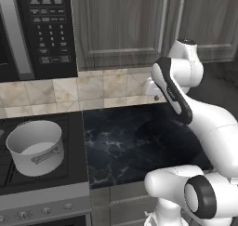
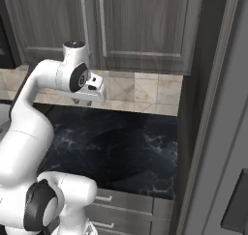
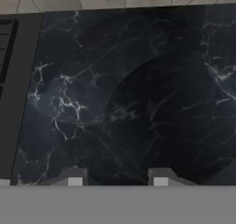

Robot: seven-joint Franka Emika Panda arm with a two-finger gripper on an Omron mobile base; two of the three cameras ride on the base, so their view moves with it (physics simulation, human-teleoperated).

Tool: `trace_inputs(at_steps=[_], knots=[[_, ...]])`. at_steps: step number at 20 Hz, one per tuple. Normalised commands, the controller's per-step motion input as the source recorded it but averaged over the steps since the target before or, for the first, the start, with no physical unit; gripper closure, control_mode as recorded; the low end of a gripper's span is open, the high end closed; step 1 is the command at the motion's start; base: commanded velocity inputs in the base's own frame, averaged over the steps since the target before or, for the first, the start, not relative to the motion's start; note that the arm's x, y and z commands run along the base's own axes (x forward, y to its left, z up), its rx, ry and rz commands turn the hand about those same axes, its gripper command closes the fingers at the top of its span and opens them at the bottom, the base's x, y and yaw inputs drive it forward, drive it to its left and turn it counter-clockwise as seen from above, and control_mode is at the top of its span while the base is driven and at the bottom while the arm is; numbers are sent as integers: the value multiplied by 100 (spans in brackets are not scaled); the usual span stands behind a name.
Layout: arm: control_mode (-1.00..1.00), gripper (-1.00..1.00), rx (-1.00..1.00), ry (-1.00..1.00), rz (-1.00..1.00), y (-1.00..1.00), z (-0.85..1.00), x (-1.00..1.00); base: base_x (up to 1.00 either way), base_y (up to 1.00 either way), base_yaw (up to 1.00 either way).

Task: Open the cabinet and move the ladle to the pot. Then close the cabinet.

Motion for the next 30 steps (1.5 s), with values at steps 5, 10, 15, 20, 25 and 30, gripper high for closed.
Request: trace_inputs(at_steps=[5,10,15,20,25,30], knots=[[-100,-100,0,-9,0,0,0,-24,0,0,0],[-100,-100,0,-34,1,0,17,-32,0,0,0],[-100,-100,0,-24,0,0,39,-7,0,0,0],[-100,-100,0,-18,0,0,54,-7,0,0,0],[-100,-100,1,-5,-1,-21,65,0,0,0,0],[-100,-100,4,0,-3,-32,69,0,0,0,0]])
